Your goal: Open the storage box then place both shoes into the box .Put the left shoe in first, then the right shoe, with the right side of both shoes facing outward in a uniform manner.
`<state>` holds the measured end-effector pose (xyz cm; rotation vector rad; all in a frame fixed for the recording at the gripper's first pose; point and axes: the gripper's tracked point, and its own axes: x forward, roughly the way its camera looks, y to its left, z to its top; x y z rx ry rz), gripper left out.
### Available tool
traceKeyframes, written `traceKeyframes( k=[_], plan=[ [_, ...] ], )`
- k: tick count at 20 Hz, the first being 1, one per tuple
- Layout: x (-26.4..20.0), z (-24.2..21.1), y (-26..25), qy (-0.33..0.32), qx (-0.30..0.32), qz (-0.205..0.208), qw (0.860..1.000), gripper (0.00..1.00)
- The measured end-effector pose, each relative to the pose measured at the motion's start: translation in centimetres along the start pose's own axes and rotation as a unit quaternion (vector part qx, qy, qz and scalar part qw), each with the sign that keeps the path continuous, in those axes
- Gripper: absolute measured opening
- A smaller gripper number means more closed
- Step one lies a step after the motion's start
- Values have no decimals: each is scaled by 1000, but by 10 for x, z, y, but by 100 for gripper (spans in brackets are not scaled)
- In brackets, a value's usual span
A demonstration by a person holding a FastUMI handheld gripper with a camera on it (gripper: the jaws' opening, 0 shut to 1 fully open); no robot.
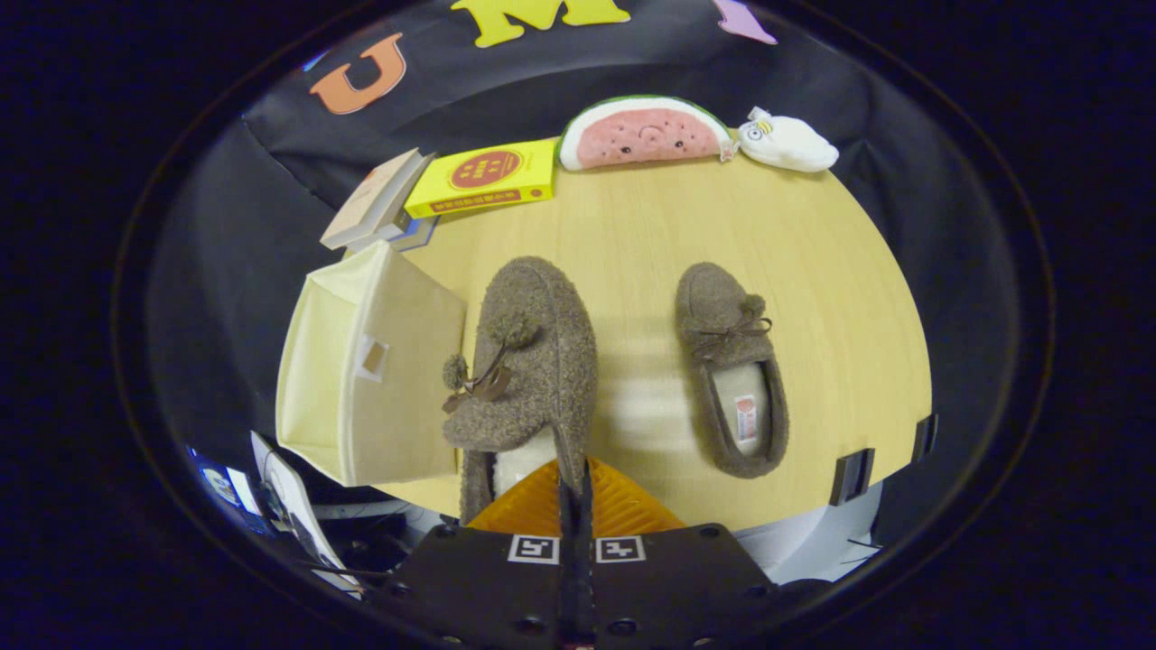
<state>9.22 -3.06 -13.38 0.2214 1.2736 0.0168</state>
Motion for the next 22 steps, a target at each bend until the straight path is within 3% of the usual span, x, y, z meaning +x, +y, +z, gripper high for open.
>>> traceKeyframes(
  k=[11, 22],
  plan=[
    [-40, 7, 126, -54, -41, 32, 997, 0],
    [12, 34, 254, -75, -46, 88, 992, 0]
  ],
)
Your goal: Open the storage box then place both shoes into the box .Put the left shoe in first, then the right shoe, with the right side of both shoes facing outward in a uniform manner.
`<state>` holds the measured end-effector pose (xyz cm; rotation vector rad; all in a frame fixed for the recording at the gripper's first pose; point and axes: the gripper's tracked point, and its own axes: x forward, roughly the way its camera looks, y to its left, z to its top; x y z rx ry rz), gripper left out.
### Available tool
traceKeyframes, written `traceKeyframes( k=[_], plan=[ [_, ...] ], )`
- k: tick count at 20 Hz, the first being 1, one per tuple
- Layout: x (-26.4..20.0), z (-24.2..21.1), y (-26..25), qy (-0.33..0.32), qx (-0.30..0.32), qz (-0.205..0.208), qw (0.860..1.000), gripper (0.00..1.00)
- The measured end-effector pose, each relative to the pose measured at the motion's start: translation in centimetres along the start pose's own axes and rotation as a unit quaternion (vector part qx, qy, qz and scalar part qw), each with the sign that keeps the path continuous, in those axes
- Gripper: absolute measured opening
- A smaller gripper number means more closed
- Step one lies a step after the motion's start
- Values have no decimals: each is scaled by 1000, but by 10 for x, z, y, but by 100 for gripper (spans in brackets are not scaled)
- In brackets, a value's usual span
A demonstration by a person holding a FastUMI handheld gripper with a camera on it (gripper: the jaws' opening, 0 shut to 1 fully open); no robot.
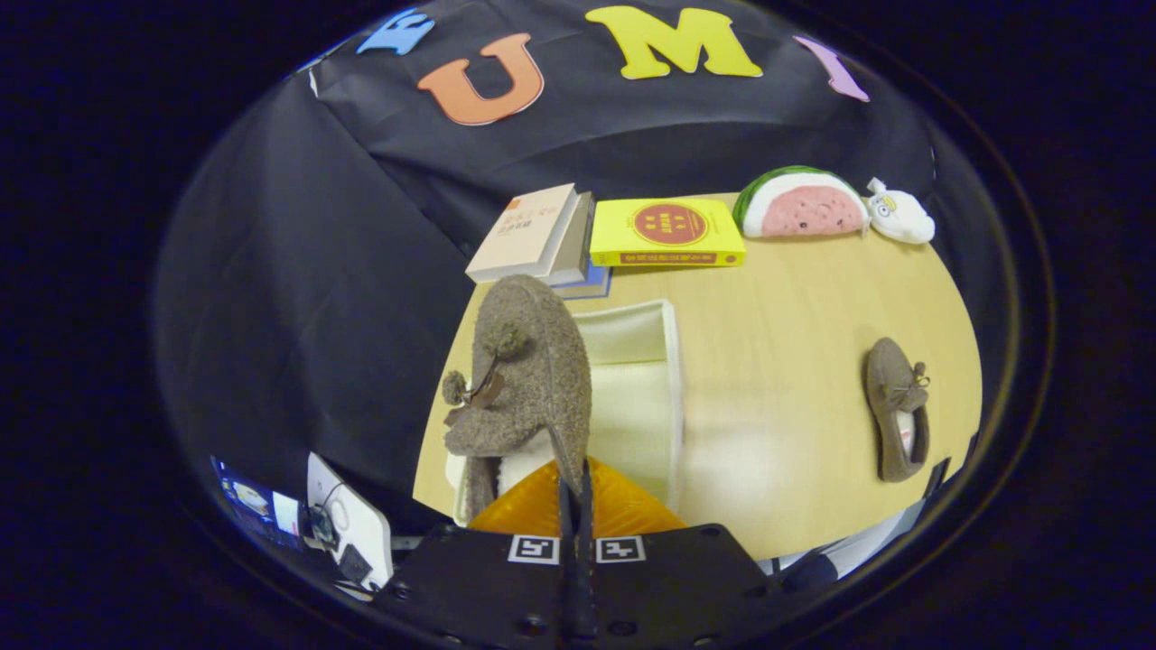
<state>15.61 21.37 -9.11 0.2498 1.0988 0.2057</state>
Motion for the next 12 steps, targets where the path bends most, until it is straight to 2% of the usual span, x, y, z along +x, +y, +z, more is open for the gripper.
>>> traceKeyframes(
  k=[4, 7, 12],
  plan=[
    [51, 0, 14, 0, 7, 4, 1000, 0],
    [81, -16, 6, 22, 27, -17, 999, 0],
    [105, -37, 7, 38, 11, -37, 999, 0]
  ],
)
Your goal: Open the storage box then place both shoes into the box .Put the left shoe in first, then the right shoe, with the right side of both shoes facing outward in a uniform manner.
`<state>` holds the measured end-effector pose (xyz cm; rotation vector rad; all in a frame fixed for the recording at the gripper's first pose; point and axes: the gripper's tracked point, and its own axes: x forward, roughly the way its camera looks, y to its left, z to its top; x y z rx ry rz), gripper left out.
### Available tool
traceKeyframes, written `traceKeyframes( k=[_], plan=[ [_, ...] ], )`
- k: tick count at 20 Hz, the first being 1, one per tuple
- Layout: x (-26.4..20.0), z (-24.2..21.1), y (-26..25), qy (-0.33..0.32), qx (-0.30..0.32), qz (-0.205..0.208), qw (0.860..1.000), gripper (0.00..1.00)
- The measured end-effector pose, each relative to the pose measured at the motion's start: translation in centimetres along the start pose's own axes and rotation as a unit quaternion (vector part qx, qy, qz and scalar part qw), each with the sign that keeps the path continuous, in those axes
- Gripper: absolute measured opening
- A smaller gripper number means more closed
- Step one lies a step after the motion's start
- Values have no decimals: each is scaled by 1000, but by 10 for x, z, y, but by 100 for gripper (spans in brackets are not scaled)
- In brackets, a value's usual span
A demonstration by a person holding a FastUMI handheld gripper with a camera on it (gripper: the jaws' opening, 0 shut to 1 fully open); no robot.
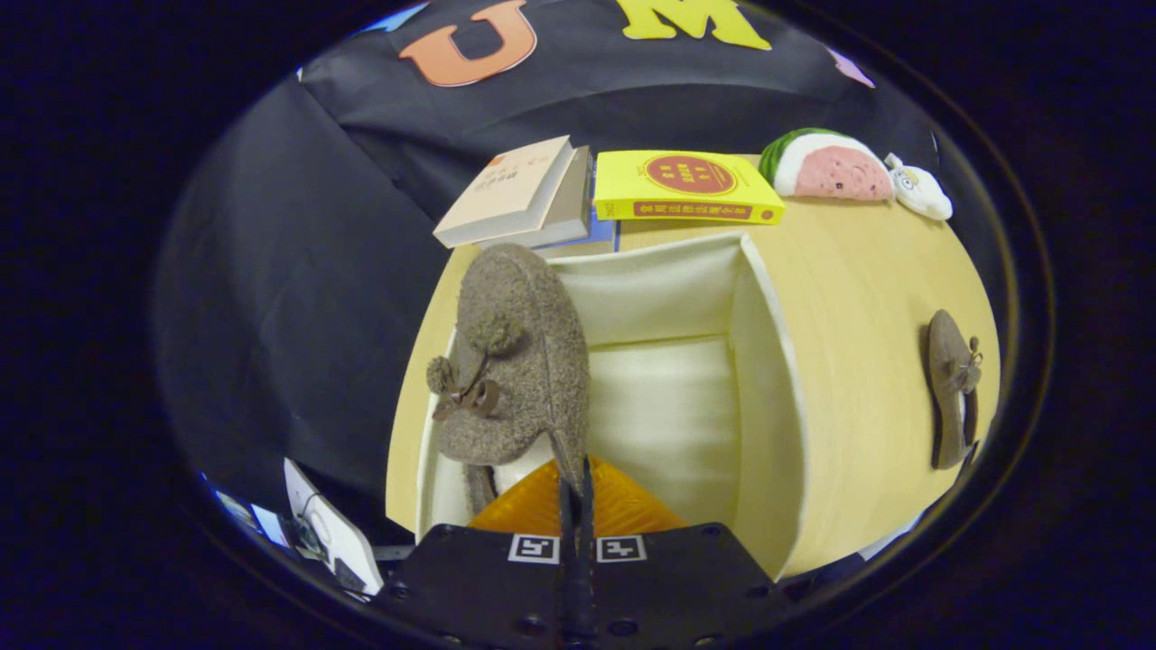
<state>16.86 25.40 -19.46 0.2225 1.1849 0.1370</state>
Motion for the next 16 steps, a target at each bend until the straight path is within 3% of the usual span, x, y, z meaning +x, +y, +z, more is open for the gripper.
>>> traceKeyframes(
  k=[8, 10, 13, 15, 16],
  plan=[
    [35, -32, 1, 65, -51, -33, 996, 1],
    [29, -31, 4, 62, -67, -22, 996, 12],
    [11, -22, 7, 33, -91, -11, 995, 81],
    [-5, -19, 0, 17, -103, -21, 994, 84],
    [-15, -18, -2, 11, -108, -20, 994, 91]
  ],
)
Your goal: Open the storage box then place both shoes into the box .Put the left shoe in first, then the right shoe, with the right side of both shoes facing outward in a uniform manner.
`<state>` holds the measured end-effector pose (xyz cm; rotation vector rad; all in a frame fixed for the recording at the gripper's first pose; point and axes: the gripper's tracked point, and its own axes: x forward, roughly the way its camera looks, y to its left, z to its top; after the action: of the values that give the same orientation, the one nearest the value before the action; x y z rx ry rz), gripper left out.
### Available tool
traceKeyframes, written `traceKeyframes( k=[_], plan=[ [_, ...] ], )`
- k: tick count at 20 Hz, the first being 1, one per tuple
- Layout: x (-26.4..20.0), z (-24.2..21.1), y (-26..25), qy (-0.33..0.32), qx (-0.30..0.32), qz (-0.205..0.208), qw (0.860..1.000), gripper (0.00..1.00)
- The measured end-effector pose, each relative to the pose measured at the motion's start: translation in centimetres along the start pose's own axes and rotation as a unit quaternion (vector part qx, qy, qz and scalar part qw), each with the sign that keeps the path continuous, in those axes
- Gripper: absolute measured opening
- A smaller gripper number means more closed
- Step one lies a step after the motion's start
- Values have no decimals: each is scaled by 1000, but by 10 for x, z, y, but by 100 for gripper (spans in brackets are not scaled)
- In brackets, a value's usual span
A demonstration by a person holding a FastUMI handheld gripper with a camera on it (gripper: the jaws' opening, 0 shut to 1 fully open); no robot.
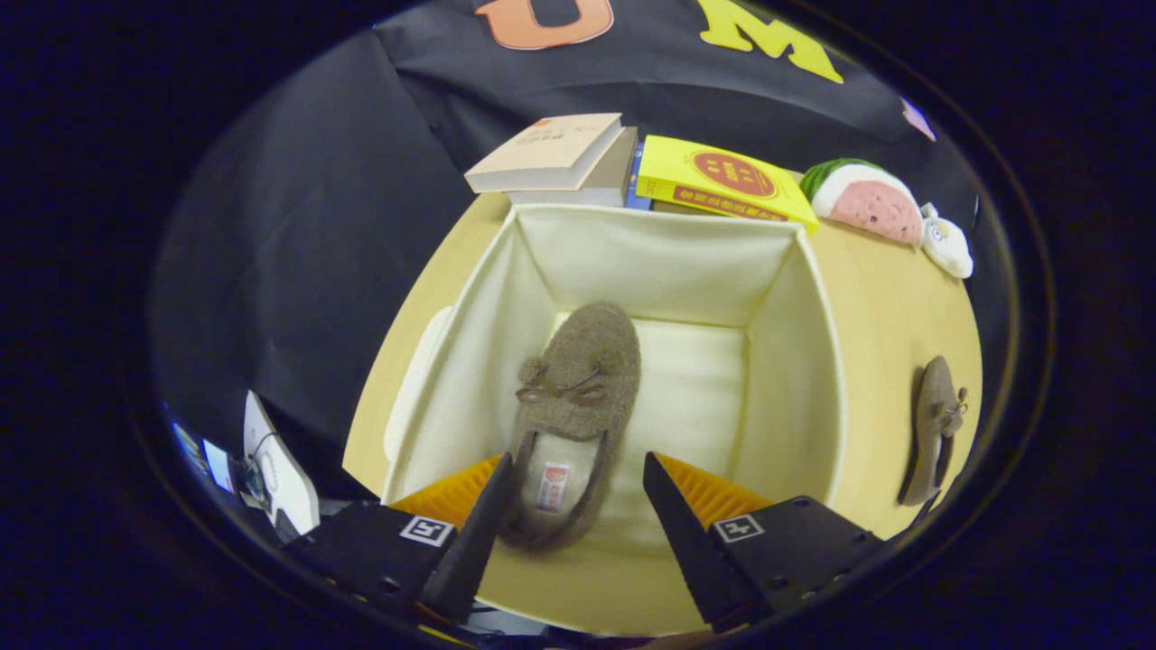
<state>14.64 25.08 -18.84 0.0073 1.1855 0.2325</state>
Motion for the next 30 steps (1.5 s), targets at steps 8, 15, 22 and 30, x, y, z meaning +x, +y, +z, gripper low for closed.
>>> traceKeyframes(
  k=[8, 15, 22, 30],
  plan=[
    [-79, -19, -37, -43, 7, 2, 999, 96],
    [-125, -48, -123, -52, 37, -29, 998, 96],
    [-130, -76, -231, -28, 88, -63, 994, 89],
    [-138, -88, -353, -37, 142, -105, 983, 92]
  ],
)
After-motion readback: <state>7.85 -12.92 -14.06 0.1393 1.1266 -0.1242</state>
